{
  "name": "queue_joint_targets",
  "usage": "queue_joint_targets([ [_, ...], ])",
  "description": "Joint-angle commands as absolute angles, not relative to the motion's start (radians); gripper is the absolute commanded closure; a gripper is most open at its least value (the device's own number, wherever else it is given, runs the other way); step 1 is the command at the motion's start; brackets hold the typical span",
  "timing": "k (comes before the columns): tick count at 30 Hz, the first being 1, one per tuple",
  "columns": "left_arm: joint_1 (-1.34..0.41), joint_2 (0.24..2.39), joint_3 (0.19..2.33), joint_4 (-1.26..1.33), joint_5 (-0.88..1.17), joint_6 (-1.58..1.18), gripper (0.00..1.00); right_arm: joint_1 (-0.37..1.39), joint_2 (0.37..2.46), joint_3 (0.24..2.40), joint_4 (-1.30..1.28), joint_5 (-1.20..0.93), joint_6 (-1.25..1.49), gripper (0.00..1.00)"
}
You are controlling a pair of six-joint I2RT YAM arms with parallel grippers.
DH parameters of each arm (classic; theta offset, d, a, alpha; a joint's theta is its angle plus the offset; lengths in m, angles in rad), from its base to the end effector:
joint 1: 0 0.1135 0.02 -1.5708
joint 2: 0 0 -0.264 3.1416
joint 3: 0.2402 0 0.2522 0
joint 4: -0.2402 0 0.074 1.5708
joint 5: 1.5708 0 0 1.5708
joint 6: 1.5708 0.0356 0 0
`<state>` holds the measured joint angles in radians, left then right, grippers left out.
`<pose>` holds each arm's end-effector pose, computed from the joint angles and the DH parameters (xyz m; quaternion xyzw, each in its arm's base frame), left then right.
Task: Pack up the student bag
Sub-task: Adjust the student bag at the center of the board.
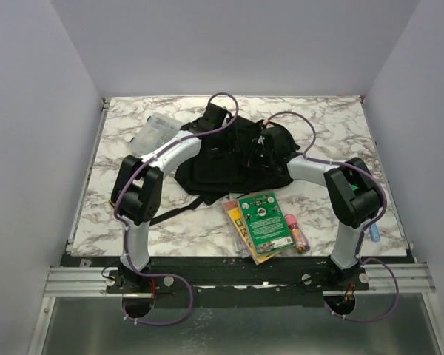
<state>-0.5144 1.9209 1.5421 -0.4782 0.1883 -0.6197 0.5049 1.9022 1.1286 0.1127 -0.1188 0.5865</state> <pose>0.3725 -0.2182 0.2443 -0.0163 0.9333 -0.2611 0.2461 0.3563 0.2017 0.1678 0.0105 0.8970 0.2732 0.3473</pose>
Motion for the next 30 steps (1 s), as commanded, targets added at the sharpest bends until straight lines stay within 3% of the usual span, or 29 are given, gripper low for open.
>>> queue_joint_targets([
  [1, -0.538, 2.042, 1.650, -0.576, 0.067, -0.625, 0.31, 0.488, 1.844, 1.071, 0.209, -0.238, 0.631, 0.99],
  [5, -0.540, 2.114, 1.696, -0.597, 0.043, -0.640, 0.45, 0.477, 1.846, 1.067, 0.225, -0.274, 0.643, 0.99],
  [8, -0.543, 2.154, 1.724, -0.624, 0.048, -0.645, 0.47, 0.474, 1.855, 1.069, 0.236, -0.288, 0.646, 0.99],
  [25, -0.571, 2.256, 1.889, -0.799, 0.114, -0.640, 0.24, 0.474, 1.830, 1.061, 0.282, -0.381, 0.692, 0.99],
  [28, -0.572, 2.290, 1.954, -0.860, 0.086, -0.634, 0.38, 0.474, 1.812, 1.062, 0.272, -0.380, 0.692, 0.99],
  [30, -0.567, 2.305, 1.982, -0.881, 0.063, -0.631, 0.54, 0.474, 1.789, 1.047, 0.278, -0.376, 0.695, 0.99],
])
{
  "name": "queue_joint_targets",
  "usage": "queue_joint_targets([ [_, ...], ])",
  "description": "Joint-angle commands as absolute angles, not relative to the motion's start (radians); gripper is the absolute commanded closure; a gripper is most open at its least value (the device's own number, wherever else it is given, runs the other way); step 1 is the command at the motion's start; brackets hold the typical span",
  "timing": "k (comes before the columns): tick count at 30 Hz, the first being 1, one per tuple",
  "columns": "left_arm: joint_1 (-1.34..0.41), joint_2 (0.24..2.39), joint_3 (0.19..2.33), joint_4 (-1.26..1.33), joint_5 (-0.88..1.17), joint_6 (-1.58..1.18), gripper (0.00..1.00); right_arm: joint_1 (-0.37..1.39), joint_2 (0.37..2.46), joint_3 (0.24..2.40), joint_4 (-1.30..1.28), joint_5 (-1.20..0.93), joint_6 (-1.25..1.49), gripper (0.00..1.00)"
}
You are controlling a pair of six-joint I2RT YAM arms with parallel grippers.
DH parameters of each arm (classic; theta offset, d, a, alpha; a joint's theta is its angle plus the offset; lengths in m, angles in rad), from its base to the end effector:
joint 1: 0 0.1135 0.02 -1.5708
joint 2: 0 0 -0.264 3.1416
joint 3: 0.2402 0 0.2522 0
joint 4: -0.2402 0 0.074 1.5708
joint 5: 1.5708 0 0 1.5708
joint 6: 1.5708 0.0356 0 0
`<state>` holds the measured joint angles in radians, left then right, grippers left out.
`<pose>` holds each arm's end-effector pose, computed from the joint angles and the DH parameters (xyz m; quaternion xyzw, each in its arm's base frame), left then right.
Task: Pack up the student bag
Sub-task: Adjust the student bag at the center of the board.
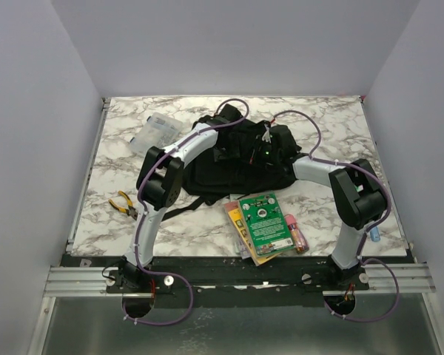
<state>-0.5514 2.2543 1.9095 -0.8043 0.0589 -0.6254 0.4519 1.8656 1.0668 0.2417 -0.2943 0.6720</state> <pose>0.4098 -0.2545 0.1919 -0.0300 0.9770 -0.1401 0.1580 0.3574 0.1850 0.1753 0.0242 0.8674 0.3643 0.3380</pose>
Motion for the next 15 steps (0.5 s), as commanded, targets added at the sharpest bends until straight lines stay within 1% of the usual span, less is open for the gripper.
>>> queue_joint_targets([
  [1, -0.565, 2.306, 1.985, -0.881, 0.061, -0.626, 0.59, 0.474, 1.782, 1.044, 0.279, -0.375, 0.694, 0.99],
  [3, -0.561, 2.308, 1.988, -0.881, 0.046, -0.611, 0.69, 0.472, 1.775, 1.045, 0.266, -0.377, 0.689, 0.99],
  [6, -0.557, 2.292, 1.993, -0.878, 0.021, -0.576, 0.92, 0.472, 1.775, 1.050, 0.256, -0.373, 0.671, 0.99],
  [7, -0.556, 2.275, 1.989, -0.873, 0.012, -0.562, 0.97, 0.471, 1.779, 1.053, 0.252, -0.368, 0.664, 1.00],
  [9, -0.557, 2.217, 1.952, -0.840, 0.008, -0.533, 1.00, 0.469, 1.792, 1.070, 0.227, -0.360, 0.645, 0.99],
  [15, -0.557, 2.021, 1.816, -0.741, 0.015, -0.470, 1.00, 0.469, 1.835, 1.108, 0.161, -0.331, 0.558, 0.99],
])
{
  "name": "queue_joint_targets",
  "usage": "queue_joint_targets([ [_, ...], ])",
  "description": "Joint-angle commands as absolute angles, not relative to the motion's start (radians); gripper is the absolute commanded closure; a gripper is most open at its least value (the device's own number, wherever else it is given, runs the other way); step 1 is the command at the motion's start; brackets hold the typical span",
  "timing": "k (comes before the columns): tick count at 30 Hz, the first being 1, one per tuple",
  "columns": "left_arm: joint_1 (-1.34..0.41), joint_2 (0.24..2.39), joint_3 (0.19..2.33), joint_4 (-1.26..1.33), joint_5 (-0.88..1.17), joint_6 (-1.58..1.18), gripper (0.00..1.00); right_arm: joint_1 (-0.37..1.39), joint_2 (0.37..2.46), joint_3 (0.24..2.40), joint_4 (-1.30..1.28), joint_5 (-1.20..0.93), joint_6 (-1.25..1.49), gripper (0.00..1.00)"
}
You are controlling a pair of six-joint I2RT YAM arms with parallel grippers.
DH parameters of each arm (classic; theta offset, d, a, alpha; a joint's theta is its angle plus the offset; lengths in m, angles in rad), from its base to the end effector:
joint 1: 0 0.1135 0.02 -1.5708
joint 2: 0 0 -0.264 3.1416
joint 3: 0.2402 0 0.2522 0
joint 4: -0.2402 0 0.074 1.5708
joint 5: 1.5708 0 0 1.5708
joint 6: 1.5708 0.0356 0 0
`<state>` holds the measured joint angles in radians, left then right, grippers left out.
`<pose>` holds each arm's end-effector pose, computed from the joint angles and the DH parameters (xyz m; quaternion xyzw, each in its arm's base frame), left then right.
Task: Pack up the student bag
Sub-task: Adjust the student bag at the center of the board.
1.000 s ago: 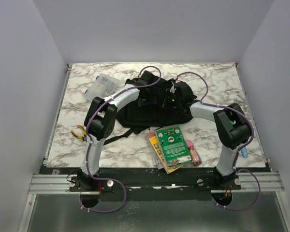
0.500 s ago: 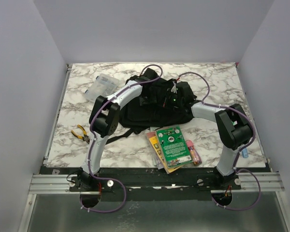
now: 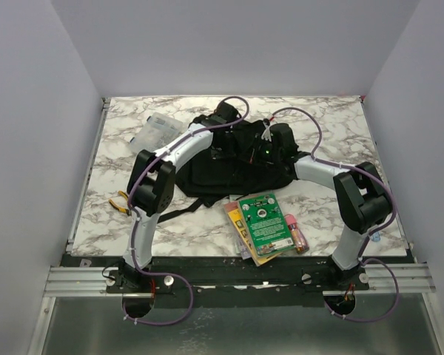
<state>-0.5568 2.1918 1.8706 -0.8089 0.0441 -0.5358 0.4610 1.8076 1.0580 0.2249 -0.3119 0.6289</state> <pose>0.3996 -0.2506 0.2087 0.0151 0.9755 -0.1319 0.1755 0.3493 0.1857 0.1931 -0.0055 0.8593 0.3709 0.3522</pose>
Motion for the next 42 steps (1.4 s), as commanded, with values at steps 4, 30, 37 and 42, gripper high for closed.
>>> queue_joint_targets([
  [4, -0.557, 1.920, 1.746, -0.691, 0.056, -0.465, 1.00, 0.469, 1.874, 1.145, 0.126, -0.335, 0.549, 0.99],
  [30, -0.532, 1.396, 1.343, -0.633, 0.306, -0.432, 0.43, 0.577, 1.890, 1.497, -0.390, 0.101, 0.420, 0.47],
  [37, -0.526, 1.337, 1.301, -0.640, 0.309, -0.397, 0.32, 0.603, 2.008, 1.582, -0.251, -0.067, 0.561, 0.44],
  [42, -0.526, 1.322, 1.292, -0.638, 0.359, -0.404, 0.30, 0.603, 2.095, 1.657, -0.289, 0.030, 0.613, 0.38],
])
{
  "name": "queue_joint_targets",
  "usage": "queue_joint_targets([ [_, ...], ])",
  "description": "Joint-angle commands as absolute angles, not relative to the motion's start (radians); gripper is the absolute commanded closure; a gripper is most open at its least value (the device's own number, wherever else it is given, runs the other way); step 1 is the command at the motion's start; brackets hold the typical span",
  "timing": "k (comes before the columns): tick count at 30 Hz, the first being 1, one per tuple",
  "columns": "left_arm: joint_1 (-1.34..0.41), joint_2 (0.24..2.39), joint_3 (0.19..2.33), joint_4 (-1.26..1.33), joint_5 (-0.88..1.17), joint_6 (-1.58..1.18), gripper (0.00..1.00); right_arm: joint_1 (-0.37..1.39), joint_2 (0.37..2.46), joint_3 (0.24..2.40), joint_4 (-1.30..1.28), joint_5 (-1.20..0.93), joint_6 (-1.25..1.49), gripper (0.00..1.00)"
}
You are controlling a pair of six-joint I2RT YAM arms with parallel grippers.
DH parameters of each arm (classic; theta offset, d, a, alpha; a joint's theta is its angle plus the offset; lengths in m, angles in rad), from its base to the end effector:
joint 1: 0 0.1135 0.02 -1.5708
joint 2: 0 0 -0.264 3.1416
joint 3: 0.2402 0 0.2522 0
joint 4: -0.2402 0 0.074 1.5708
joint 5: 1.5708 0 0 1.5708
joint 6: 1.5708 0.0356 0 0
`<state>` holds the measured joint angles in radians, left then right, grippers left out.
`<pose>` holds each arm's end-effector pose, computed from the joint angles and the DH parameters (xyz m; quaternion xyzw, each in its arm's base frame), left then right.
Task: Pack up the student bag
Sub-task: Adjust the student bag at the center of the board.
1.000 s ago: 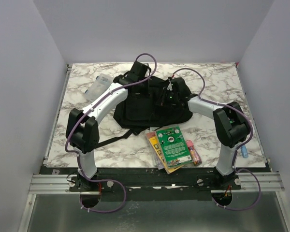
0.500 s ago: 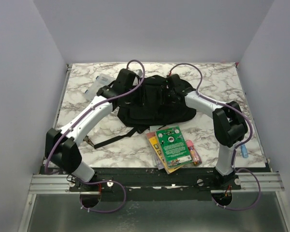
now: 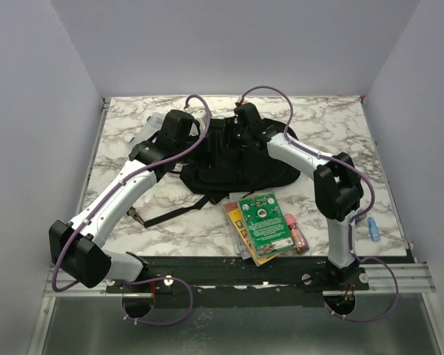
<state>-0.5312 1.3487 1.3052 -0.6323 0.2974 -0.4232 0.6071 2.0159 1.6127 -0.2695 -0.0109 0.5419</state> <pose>0.2477 -0.1577 0.3527 0.1121 0.8868 -0.3152 0.3188 0.3844 0.2674 0.2426 -0.0317 0.9003 0.2400 0.3617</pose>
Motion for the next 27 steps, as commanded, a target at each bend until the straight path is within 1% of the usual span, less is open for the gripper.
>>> queue_joint_targets([
  [1, -0.526, 1.317, 1.290, -0.636, 0.355, -0.403, 0.29, 0.602, 2.103, 1.657, -0.291, 0.046, 0.617, 0.35],
  [3, -0.525, 1.307, 1.285, -0.634, 0.351, -0.406, 0.29, 0.596, 2.120, 1.656, -0.292, 0.071, 0.618, 0.29],
  [7, -0.523, 1.304, 1.278, -0.626, 0.385, -0.415, 0.28, 0.566, 2.150, 1.651, -0.294, 0.050, 0.649, 0.28],
  [14, -0.522, 1.304, 1.258, -0.604, 0.419, -0.429, 0.28, 0.564, 2.183, 1.673, -0.324, 0.151, 0.631, 0.24],
  [17, -0.522, 1.304, 1.255, -0.598, 0.429, -0.431, 0.27, 0.562, 2.209, 1.697, -0.331, 0.174, 0.611, 0.20],
  [23, -0.517, 1.304, 1.252, -0.594, 0.439, -0.430, 0.27, 0.554, 2.232, 1.681, -0.220, 0.115, 0.606, 0.19],
  [27, -0.515, 1.303, 1.249, -0.593, 0.422, -0.420, 0.27, 0.541, 2.205, 1.598, -0.106, 0.073, 0.631, 0.20],
])
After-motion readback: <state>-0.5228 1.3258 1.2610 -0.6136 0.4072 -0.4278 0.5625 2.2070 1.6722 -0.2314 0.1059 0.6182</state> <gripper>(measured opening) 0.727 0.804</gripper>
